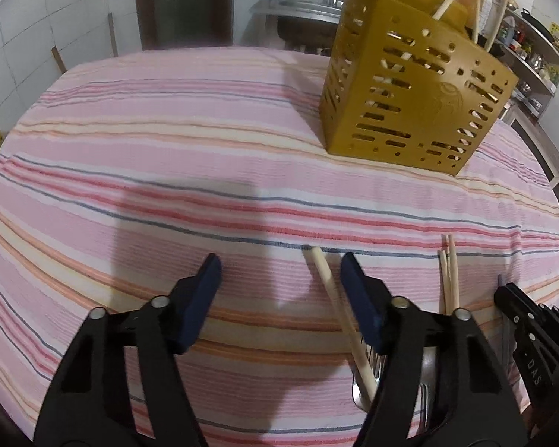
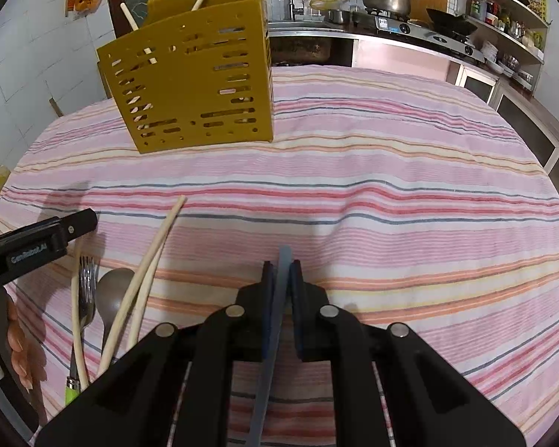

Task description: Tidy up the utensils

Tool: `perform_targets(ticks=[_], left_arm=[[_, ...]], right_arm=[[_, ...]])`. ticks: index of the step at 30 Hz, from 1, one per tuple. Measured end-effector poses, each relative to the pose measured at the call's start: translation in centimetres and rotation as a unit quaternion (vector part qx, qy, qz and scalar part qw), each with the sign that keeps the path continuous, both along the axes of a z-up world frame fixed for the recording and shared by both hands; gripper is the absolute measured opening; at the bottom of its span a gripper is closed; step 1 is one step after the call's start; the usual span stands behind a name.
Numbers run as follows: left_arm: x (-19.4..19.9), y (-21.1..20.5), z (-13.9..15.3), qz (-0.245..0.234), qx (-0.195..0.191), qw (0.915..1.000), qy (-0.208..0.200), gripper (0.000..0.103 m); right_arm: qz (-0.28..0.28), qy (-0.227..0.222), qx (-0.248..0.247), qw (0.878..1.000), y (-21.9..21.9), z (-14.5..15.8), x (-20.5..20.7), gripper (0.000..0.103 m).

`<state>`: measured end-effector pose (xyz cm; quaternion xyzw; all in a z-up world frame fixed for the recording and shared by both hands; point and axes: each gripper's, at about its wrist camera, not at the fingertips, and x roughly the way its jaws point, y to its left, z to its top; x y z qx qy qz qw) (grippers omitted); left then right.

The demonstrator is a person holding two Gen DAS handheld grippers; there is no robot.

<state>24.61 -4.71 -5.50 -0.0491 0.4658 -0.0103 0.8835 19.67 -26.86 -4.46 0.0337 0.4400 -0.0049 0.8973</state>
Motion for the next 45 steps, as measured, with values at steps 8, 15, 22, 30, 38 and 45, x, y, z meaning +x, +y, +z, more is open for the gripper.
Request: perform_targets(ticks=[8, 15, 22, 30, 38, 45], left_arm=[[0.3, -2.0, 0.2, -0.029, 0.003, 0.9995, 0.008, 0.016], [-0.5, -1.9, 1.8, -0.044, -0.003, 0.9987, -0.025, 0.013], [-2.0, -0.6, 5.3, -0.043, -0.004, 0.9952, -0.088, 0.013], [-4.9, 0.8, 10.0, -0.041, -0.006, 0.9849, -0.168, 0.012], [-7.8, 1.9, 13.3, -0.046, 0.0, 0.9717, -0.232, 0.01], [-6.7, 3.3, 12.7, -0.038, 0.004, 0.979, -0.2, 0.01]], right_arm=[[-0.002, -0.004, 0.002, 1.0, -0.2, 0.1, -0.1, 0.009], [-0.01, -0.01, 0.013, 1.0, -0.9, 0.8, -0.2, 0.009], [-0.017, -0.047, 0.014, 0.999, -0.9, 3.1, -1.1, 0.008], [-0.021, -0.118, 0.02, 0.993, -0.7, 6.1, -3.2, 0.007], [-0.025, -0.172, 0.008, 0.985, 0.0, 8.2, -4.7, 0.005], [-0.024, -0.108, -0.004, 0.994, -0.8, 5.7, -2.2, 0.006]])
